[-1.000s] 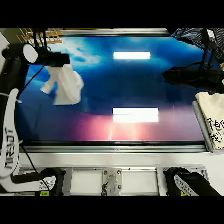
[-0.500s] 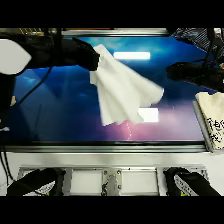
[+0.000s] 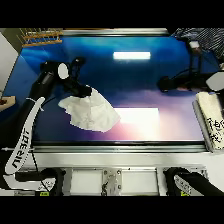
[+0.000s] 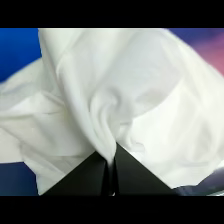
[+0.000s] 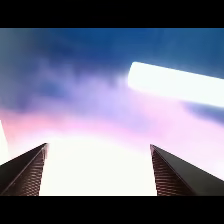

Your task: Fold the clothes and pants, and hang the long-sleeved shirts on hangers.

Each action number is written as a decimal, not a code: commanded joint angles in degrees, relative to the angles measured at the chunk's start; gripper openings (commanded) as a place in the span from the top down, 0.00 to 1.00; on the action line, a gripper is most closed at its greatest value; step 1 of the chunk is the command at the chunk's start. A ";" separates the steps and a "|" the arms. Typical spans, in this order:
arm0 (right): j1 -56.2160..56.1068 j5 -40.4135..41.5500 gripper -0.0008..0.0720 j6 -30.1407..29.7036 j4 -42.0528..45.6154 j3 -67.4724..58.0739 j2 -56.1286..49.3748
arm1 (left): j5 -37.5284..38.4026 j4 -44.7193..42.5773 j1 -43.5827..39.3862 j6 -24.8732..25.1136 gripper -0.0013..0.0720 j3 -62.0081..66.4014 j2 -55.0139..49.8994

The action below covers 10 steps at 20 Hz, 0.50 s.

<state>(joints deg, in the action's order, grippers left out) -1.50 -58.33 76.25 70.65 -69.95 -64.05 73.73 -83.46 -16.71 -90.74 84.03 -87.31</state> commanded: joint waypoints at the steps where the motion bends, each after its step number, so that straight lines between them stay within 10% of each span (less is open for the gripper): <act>1: -1.95 -2.12 0.01 0.02 -6.12 3.74 -8.48 | -0.55 1.16 4.72 -0.79 0.98 -6.36 -1.36; 10: -19.67 4.22 0.01 -6.01 -23.50 4.13 -32.68 | -1.95 1.11 6.67 -0.76 0.98 -7.32 0.22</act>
<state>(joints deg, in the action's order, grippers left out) -16.05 -56.58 72.79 54.00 -65.56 -91.37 72.55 -82.41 -10.28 -91.46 76.99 -87.20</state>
